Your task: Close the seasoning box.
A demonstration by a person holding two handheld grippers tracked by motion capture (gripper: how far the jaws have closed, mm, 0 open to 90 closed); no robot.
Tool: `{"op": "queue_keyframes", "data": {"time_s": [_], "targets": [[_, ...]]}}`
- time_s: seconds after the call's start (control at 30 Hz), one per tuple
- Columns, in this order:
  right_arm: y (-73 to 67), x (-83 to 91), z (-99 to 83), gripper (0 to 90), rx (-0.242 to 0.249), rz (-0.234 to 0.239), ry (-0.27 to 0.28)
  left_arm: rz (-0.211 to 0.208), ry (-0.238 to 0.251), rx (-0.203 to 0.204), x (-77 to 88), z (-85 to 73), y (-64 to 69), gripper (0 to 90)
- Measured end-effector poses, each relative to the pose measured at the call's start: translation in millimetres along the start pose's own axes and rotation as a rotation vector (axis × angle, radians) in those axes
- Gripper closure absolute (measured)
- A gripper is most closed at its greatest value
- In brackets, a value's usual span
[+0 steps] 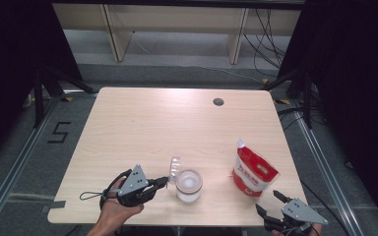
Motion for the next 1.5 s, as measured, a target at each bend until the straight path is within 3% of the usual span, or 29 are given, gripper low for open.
{"op": "queue_keyframes", "data": {"time_s": [0.07, 0.1, 0.23, 0.3, 0.37, 0.4, 0.43, 0.53, 0.63, 0.67, 0.73, 0.77, 0.8, 0.9, 0.93, 1.0, 1.03, 1.1, 1.23, 1.27, 1.37, 1.4, 1.5], "targets": [[2.1, -1.4, 0.4, 26.9, 0.029, -0.012, 0.015, -0.004, -0.001, -0.016, 0.5, 0.4, -0.2, 88.7], [0.3, -1.4, -0.1, 26.8, 0.006, -0.010, 0.009, -0.009, 0.000, -0.016, 0.1, 0.3, 0.0, 88.5], [0.2, -1.3, 0.7, 26.7, 0.016, -0.009, 0.019, -0.016, 0.003, 0.001, -0.4, -0.1, 2.0, 87.9], [-1.6, -0.8, -0.3, 26.7, -0.009, 0.002, -0.004, -0.014, 0.001, -0.031, 0.7, 0.7, -0.4, 87.6], [-1.3, -0.9, -0.3, 26.7, -0.002, 0.000, -0.003, -0.016, 0.003, -0.020, 1.6, 0.7, -0.9, 86.9], [-1.8, -0.9, -0.4, 26.7, -0.009, 0.005, -0.004, -0.011, 0.002, 0.013, 1.8, 0.2, 0.5, 85.9], [-2.0, -1.0, -0.4, 26.7, -0.010, 0.006, -0.005, -0.019, 0.010, -0.001, 1.2, 0.6, -0.9, 84.8], [0.6, -2.3, 0.3, 26.7, 0.030, -0.005, 0.012, -0.026, 0.009, 0.022, 1.4, 0.2, -0.1, 78.4], [-0.6, -1.6, 0.8, 26.6, 0.022, -0.001, 0.012, -0.036, 0.009, 0.045, 2.2, -1.7, 0.5, 66.7], [-0.5, -1.6, 0.8, 26.5, 0.023, -0.001, 0.013, -0.046, 0.020, 0.033, 1.9, -2.0, -0.4, 62.4], [-0.7, -1.5, 0.7, 26.6, 0.024, 0.001, 0.012, -0.032, 0.009, 0.060, 5.0, -4.1, 0.2, 55.6], [-2.4, -1.4, 0.2, 26.5, -0.002, 0.013, 0.000, -0.032, 0.005, 0.040, 6.4, -5.0, -1.8, 52.2], [-2.3, -1.4, 0.2, 26.4, -0.003, 0.013, 0.000, -0.035, 0.008, 0.059, 7.8, -6.8, -1.7, 50.3], [-2.8, -1.4, 0.7, 26.2, -0.008, 0.023, 0.007, -0.037, -0.003, 0.063, 13.7, -13.5, -1.7, 42.2], [-0.9, -1.8, 1.3, 26.1, 0.018, 0.008, 0.023, -0.031, -0.012, 0.058, 16.0, -15.4, -2.0, 40.3], [-1.1, -2.0, 1.5, 26.1, 0.013, 0.009, 0.026, -0.021, -0.017, 0.085, 18.1, -18.7, -1.4, 37.4], [-3.3, -1.5, 0.8, 26.0, -0.013, 0.024, 0.007, -0.019, -0.020, 0.095, 19.0, -20.3, -0.9, 35.7], [-2.6, -2.0, 0.6, 25.8, 0.002, 0.016, 0.007, -0.023, -0.018, 0.102, 20.2, -23.3, -0.1, 33.1], [-3.4, -1.8, 0.9, 25.4, -0.010, 0.024, 0.011, -0.015, -0.050, 0.060, 23.0, -30.0, 0.2, 28.6], [-2.3, -1.5, 0.7, 24.9, 0.006, 0.009, 0.006, -0.006, -0.055, 0.089, 22.8, -31.4, 2.2, 26.7], [-2.0, -1.3, 0.8, 23.8, 0.005, 0.003, 0.006, -0.006, -0.067, 0.078, 23.6, -34.3, 4.6, 22.7], [-0.1, -2.0, 1.7, 23.2, 0.027, -0.008, 0.028, -0.009, -0.072, 0.079, 23.9, -34.8, 5.4, 20.9], [-2.8, -2.4, 0.7, 22.3, -0.007, 0.012, 0.006, -0.019, -0.091, 0.079, 23.0, -38.3, 6.9, 16.2]]}}
Point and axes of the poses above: each handheld gripper's, and its own axes: x roughly backward along the jaws, z roughly out of its top, y roughly to its right, the point moved 3 cm from there along -x, roughly forward along the jaws, and after that the axes turned 5 degrees about -x, right-handed, at the moved point
